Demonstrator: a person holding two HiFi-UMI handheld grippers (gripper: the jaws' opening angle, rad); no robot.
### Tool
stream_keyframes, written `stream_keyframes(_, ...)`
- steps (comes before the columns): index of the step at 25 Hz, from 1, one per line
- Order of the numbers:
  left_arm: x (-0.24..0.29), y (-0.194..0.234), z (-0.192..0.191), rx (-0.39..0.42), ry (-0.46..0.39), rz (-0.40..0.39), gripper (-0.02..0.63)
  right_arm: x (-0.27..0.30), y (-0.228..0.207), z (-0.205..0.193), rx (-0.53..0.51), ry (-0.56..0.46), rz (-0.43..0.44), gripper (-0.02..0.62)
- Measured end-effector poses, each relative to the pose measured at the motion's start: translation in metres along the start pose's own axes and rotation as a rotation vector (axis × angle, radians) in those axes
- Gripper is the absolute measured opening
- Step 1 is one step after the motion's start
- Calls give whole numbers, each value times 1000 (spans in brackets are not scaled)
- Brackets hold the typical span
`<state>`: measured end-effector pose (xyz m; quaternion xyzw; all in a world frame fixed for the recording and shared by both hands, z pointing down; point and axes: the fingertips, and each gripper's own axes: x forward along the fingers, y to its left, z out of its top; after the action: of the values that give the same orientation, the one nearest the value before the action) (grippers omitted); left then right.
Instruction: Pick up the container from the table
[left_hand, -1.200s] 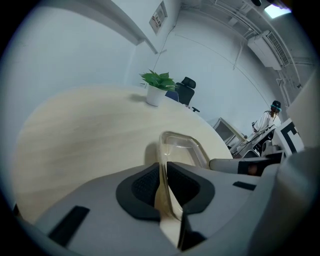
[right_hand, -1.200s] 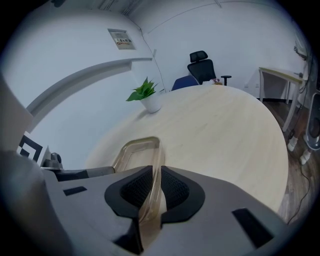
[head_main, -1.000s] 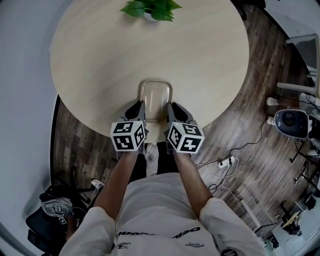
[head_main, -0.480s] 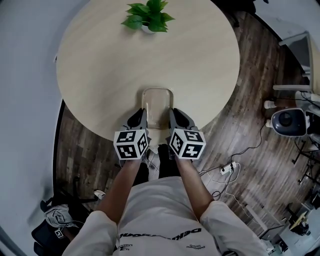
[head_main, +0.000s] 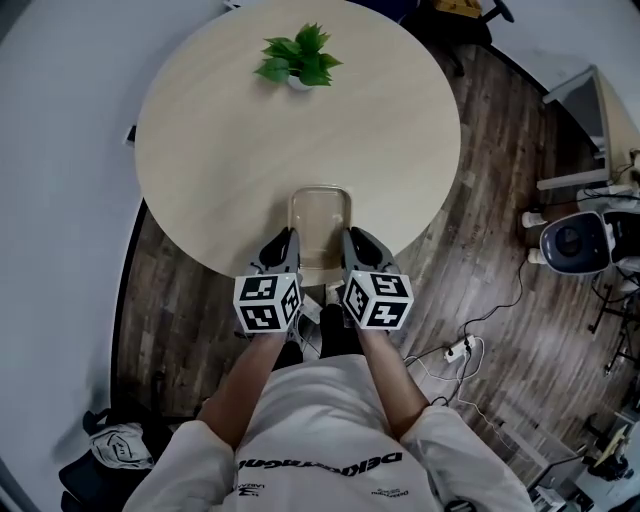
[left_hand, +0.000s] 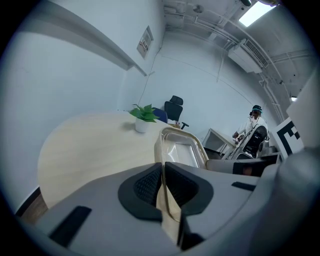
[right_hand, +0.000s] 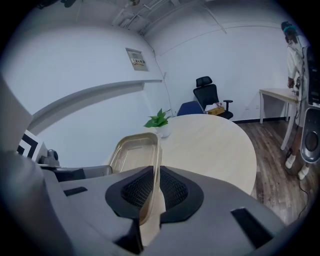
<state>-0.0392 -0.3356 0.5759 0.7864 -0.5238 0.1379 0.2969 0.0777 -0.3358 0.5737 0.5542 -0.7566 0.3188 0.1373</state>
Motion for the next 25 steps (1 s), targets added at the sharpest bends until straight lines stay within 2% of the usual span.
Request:
stream_keyframes(12, -81, -32, 46, 74, -147, -65, 37, -81, 47, 37, -76, -146, -10, 71)
stream_keyframes(25, -167, -73, 81, 194, -298, -140, 37, -174, 88, 65, -160, -322, -38, 71)
